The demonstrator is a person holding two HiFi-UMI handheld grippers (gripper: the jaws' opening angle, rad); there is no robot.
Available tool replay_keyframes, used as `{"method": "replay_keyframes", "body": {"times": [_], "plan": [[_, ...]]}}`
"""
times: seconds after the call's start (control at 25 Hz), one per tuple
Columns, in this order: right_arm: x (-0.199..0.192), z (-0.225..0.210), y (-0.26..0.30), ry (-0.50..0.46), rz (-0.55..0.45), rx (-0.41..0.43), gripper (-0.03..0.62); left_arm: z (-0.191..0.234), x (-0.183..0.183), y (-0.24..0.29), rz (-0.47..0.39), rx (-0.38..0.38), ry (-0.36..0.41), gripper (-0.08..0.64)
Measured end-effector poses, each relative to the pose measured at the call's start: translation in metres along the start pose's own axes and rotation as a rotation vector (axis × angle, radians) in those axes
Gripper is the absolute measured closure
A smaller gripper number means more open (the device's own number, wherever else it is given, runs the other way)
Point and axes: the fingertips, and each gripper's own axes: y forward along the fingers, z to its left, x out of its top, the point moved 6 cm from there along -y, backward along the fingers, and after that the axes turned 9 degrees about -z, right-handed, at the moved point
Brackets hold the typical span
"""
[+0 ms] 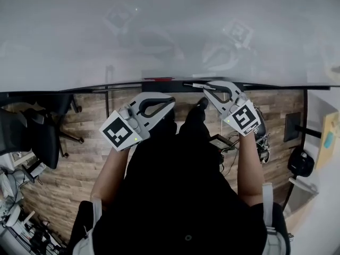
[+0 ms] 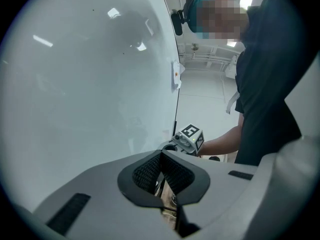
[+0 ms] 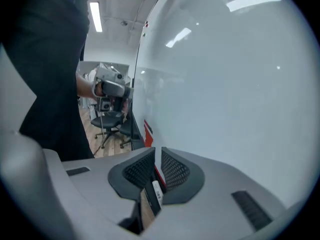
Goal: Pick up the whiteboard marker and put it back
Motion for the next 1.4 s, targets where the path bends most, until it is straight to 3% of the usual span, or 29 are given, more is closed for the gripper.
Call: {"method": "replay_keyframes", "body": {"times": [0.36, 0.64, 0.96, 1.24, 1.4], "plan": [[0.065, 0.008, -0.065, 0.169, -0.305, -0.043, 0.574, -0.007, 0.011, 0.028, -0.017, -0.101, 0.004, 0.548], [0.099, 0.026, -0.132, 0.245, -0.508, -0.153, 0.574, -0.017, 0.014, 0.051, -0.021, -0.188, -0.034, 0.548], [0.080, 0.068, -0.186, 0.297, -0.572, -0.251, 0.574, -0.049, 0.018, 0.074, -0.010, -0.264, -0.019, 0.548], [0.056, 0.100, -0.200, 0.329, -0.563, -0.265, 0.574, -0.090, 0.015, 0.071, 0.018, -0.281, -0.028, 0.548], [0.045, 0.140, -0.216, 0.349, -0.536, -0.262, 0.574, -0.138, 0.010, 0.066, 0.020, -0.301, -0.043, 0.548]]}}
